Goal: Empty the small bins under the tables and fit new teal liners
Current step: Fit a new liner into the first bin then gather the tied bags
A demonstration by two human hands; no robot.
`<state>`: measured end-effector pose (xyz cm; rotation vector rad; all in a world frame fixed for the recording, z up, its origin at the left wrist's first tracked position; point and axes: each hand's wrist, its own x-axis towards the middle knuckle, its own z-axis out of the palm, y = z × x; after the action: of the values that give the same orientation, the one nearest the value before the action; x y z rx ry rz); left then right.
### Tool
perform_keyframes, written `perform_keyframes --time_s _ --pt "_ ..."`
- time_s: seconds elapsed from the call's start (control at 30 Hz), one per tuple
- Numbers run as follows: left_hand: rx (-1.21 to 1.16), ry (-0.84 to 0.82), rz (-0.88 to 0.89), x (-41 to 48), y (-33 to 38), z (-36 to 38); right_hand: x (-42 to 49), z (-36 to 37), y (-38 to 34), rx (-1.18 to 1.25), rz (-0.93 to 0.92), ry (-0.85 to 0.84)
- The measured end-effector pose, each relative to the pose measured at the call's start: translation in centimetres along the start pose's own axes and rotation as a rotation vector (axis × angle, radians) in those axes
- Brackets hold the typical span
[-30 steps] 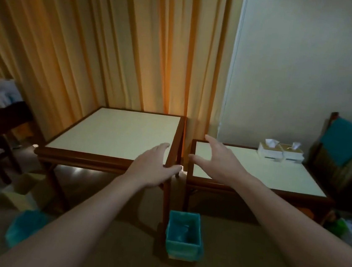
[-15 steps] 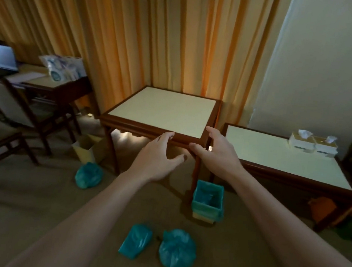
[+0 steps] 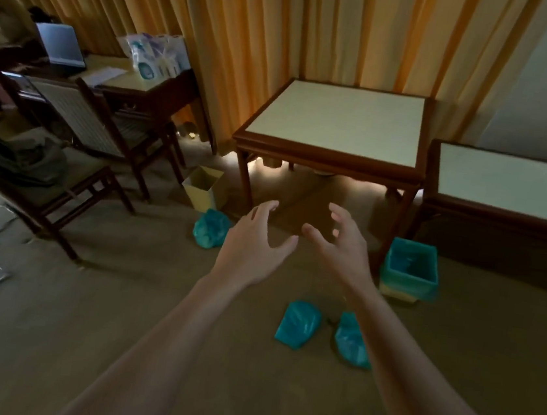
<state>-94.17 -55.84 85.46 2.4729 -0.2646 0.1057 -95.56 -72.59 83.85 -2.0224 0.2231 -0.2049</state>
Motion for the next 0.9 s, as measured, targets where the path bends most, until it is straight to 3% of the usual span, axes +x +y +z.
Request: perform_keyframes --time_s 0.2,0.37,0.47,0.77,0.9 --pt "0.013 -0.089 0.026 4.3 -6.8 0.2 2.6 6.9 2.1 -0.047 0.052 0.083" --pt "-0.026 -0.062 -0.051 9.7 -11.6 3.3 5.6 11.8 6.8 -0.004 0.227 0.136" --pt "-0.017 -0.134 -0.058 12.9 -14.3 5.2 7.5 14.1 9.0 -0.001 0.311 0.152" --pt "0.001 -0.36 0.109 21.3 -19.2 13.9 13.5 17.3 14.3 -0.074 0.435 0.219" --pt "-0.04 -0.398 0.15 25.0 -23.6 21.3 16.2 20.5 20.3 -0.167 0.458 0.226"
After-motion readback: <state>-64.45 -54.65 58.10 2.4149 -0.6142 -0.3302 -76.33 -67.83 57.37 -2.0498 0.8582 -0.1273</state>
